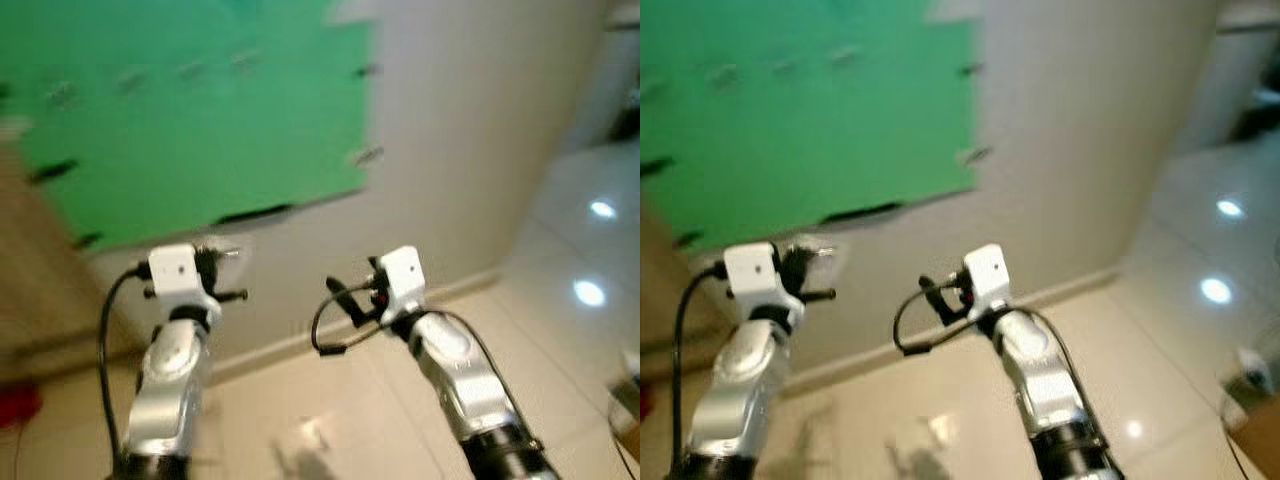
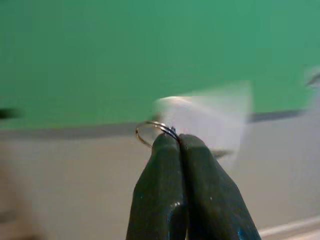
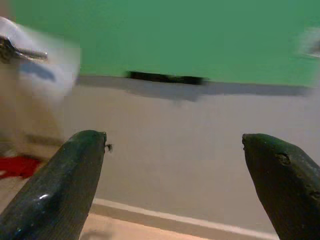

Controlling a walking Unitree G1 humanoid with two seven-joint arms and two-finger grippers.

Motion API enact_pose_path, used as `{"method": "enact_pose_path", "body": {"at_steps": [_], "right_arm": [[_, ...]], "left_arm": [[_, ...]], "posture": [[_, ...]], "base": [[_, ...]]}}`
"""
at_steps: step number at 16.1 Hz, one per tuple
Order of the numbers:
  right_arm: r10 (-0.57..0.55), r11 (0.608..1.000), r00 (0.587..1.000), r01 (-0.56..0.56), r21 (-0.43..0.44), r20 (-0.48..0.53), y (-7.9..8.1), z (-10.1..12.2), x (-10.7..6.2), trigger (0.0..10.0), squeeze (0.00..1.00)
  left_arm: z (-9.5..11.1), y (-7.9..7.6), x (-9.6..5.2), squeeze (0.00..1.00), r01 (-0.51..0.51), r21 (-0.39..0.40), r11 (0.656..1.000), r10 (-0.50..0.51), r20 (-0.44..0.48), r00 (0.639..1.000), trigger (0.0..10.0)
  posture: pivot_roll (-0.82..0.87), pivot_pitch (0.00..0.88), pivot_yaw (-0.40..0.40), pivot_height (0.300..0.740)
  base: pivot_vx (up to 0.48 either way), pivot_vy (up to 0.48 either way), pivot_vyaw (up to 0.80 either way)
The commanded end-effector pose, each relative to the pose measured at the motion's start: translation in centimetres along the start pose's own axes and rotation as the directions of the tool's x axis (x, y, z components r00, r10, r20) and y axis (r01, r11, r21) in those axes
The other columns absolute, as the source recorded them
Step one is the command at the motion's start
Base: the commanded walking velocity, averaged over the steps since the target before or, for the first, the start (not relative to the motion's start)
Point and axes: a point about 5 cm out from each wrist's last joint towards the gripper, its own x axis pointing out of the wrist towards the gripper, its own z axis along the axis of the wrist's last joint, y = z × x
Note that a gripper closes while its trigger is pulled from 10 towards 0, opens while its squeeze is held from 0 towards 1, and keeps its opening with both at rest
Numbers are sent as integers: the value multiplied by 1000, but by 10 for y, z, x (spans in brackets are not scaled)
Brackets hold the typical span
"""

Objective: Hang keys on a hook

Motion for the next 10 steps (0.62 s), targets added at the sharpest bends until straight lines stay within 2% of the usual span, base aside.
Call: {"method": "enact_pose_path", "body": {"at_steps": [1,7,9,10], "right_arm": [[27,1000,1000,-27,2,2,3,2,2,10000,0],[13,1000,1000,-13,-6,25,1,7,7,10000,0],[-114,993,992,111,44,48,-12,10,7,10000,0],[-222,971,974,216,103,51,-24,10,4,10000,0]], "left_arm": [[1,3,0,0,-26,16,1000,26,-4,1000,10000],[4,5,1,0,-41,79,996,41,3,999,10000],[6,5,1,0,-35,101,994,35,9,999,10000],[7,5,1,0,-39,111,993,38,13,999,10000]], "posture": [[-78,0,26,740],[-65,0,9,740],[-63,0,8,740],[-63,0,10,740]], "base": [[0,0,431],[0,0,429],[0,0,431],[0,0,425]]}}
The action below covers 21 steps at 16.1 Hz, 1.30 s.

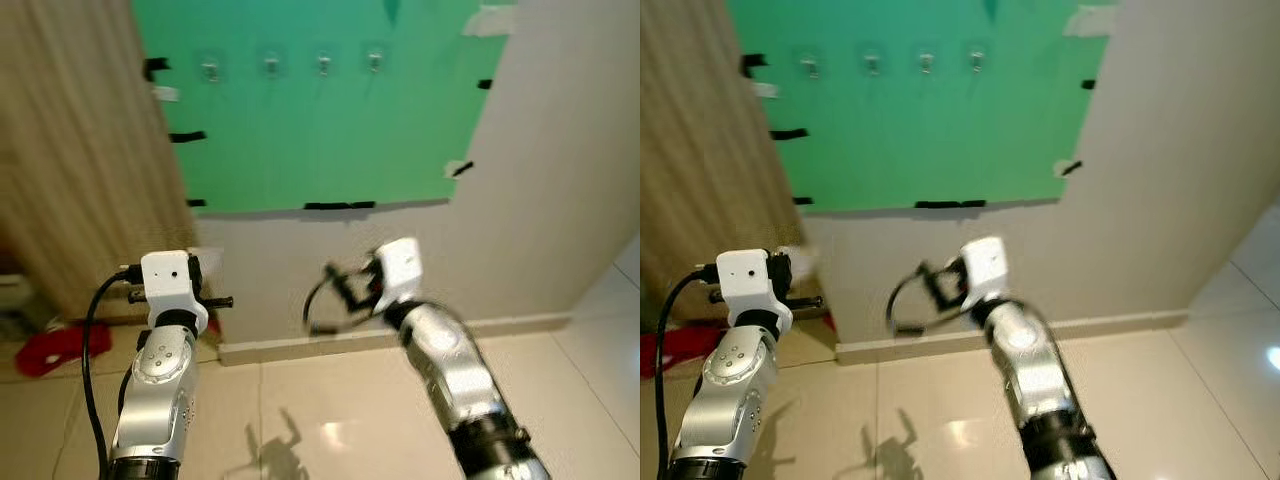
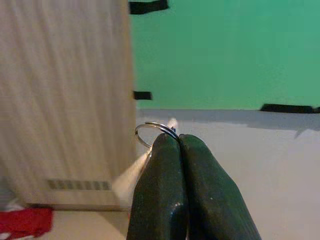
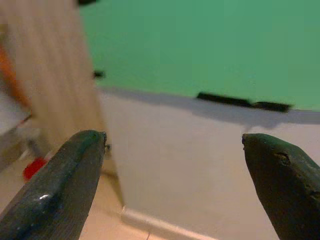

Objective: Hang keys on a hook

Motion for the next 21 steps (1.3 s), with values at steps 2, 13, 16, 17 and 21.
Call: {"method": "enact_pose_path", "body": {"at_steps": [2,13,16,17,21], "right_arm": [[-133,988,991,133,75,-2,-18,-4,-5,10000,0],[-174,985,980,175,2,92,-20,11,0,10000,0],[-137,991,988,137,2,74,-16,8,3,10000,0],[-140,990,987,141,-7,72,-16,7,3,10000,0],[-135,990,988,138,-42,71,-16,5,2,10000,0]], "left_arm": [[14,6,-3,0,-32,17,999,32,40,999,10000],[32,-1,-2,0,-16,36,999,12,117,993,10000],[34,-4,-2,0,-2,83,997,-8,118,993,10000],[35,-5,-2,0,4,93,996,-15,119,993,10000],[32,-4,-1,0,35,111,993,-47,106,993,10000]], "posture": [[-57,0,9,740],[-42,0,-8,740],[-40,0,-8,740],[-40,0,-8,740],[-37,0,-6,740]], "base": [[0,0,0],[340,0,292],[480,0,446],[480,0,450],[465,0,-150]]}}
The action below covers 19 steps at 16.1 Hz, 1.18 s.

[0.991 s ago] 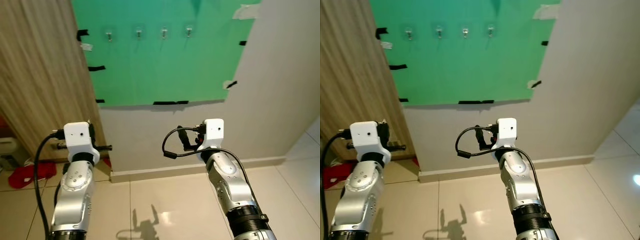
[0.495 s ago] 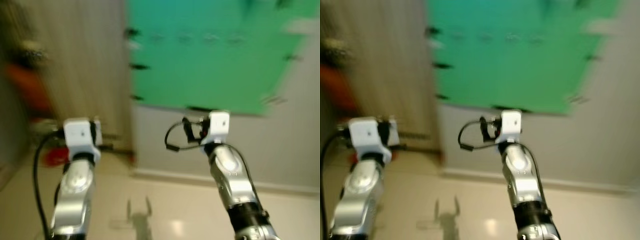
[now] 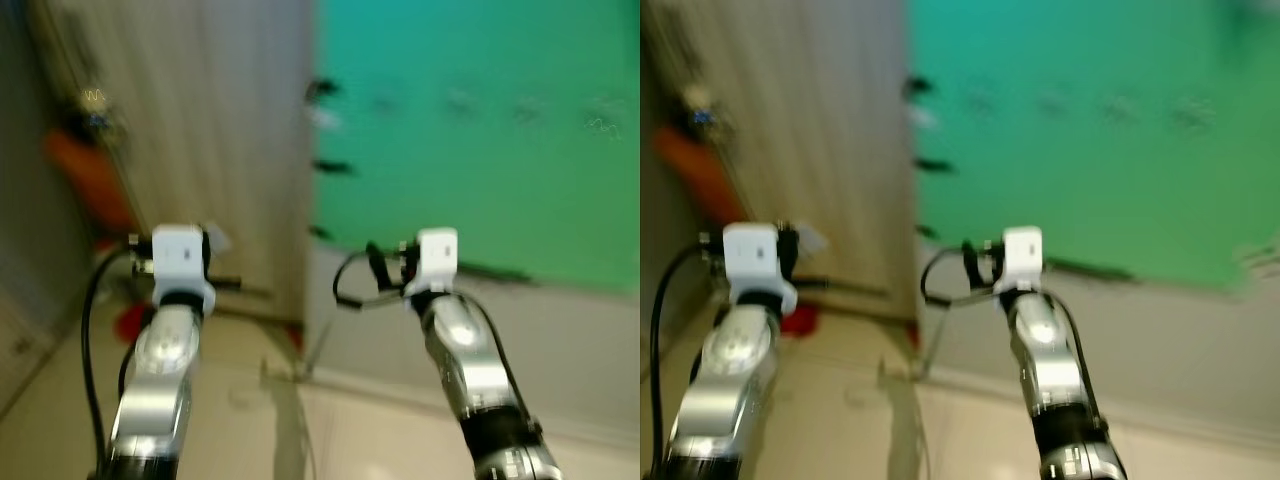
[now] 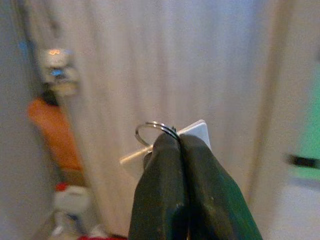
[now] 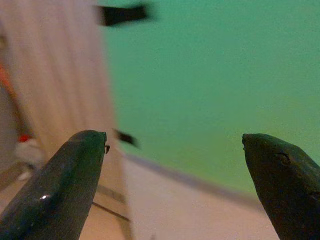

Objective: Hang keys on a hook

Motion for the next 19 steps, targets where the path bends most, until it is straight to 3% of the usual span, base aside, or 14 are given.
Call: {"method": "enact_pose_path", "body": {"at_steps": [1,6,9,15,19], "right_arm": [[29,999,999,-29,-21,21,6,3,-1,10000,0],[28,999,999,-27,-38,34,6,4,-1,10000,0],[41,998,998,-39,-48,39,9,5,-2,10000,0],[29,998,996,-24,-53,90,5,12,-5,10000,0],[8,998,992,-1,-58,127,-6,19,-24,10000,0]], "left_arm": [[-5,6,-2,0,0,11,1000,0,-21,1000,10000],[2,-5,0,0,95,-51,994,-94,15,995,10000],[3,-6,2,0,153,-85,985,-153,8,988,10000],[3,-9,-4,0,194,-117,974,-194,14,981,10000],[2,-3,-18,0,203,-89,975,-206,-29,978,10000]], "posture": [[-38,0,-6,740],[-43,0,-6,740],[-45,0,-4,740],[-46,0,-6,740],[-43,0,-8,740]], "base": [[465,0,-744],[464,0,-441],[0,0,-692],[0,0,0],[0,0,0]]}}
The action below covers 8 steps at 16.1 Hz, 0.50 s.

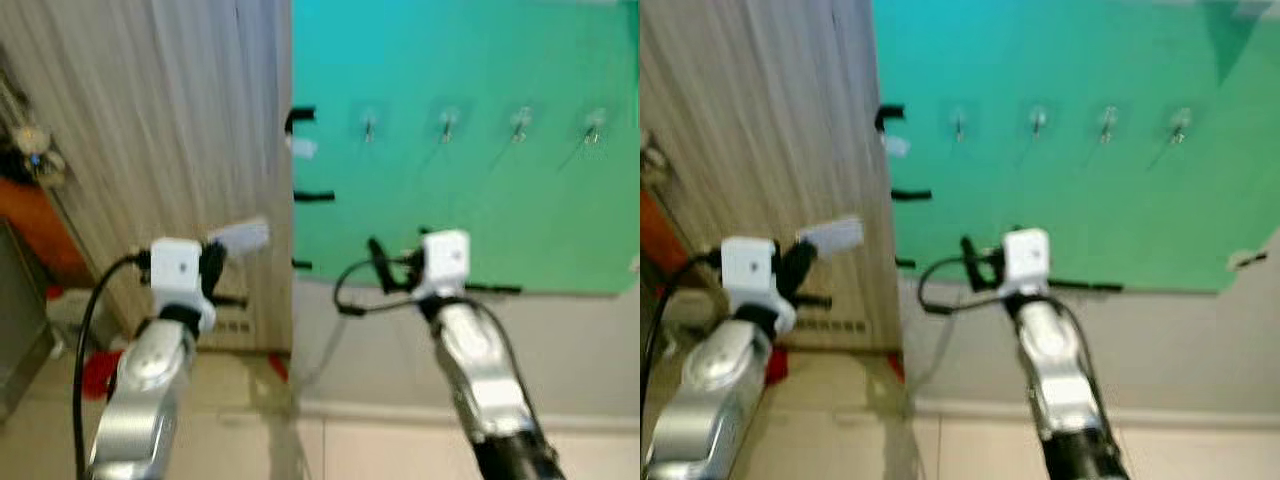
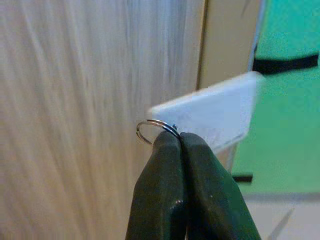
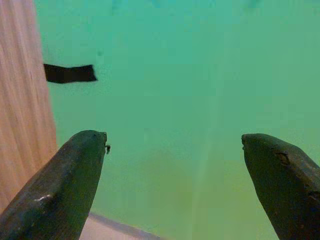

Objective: Hang keys on a hook

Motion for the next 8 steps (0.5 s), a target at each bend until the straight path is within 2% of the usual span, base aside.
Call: {"method": "enact_pose_path", "body": {"at_steps": [1,3,4,6,8], "right_arm": [[-25,999,1000,25,22,-5,-3,2,-2,10000,0],[-32,999,999,32,30,-9,-4,2,1,10000,0],[-15,1000,1000,15,17,-1,0,6,3,10000,0],[2,1000,1000,-2,17,3,3,8,6,10000,0],[19,1000,1000,-19,10,4,5,8,8,10000,0]], "left_arm": [[12,-3,3,0,33,15,999,-33,31,999,10000],[22,-7,8,0,67,7,998,-67,61,996,10000],[32,-14,10,0,93,-5,996,-92,90,992,10000],[37,-17,10,0,84,-7,996,-83,116,990,10000],[50,-16,17,0,15,29,999,-19,146,989,10000]], "posture": [[-43,0,-9,740],[-47,0,-5,740],[-53,0,0,740],[-59,0,5,740],[-59,0,4,740]], "base": [[0,0,0],[0,0,-787],[0,0,-756],[0,0,-750],[0,0,0]]}}
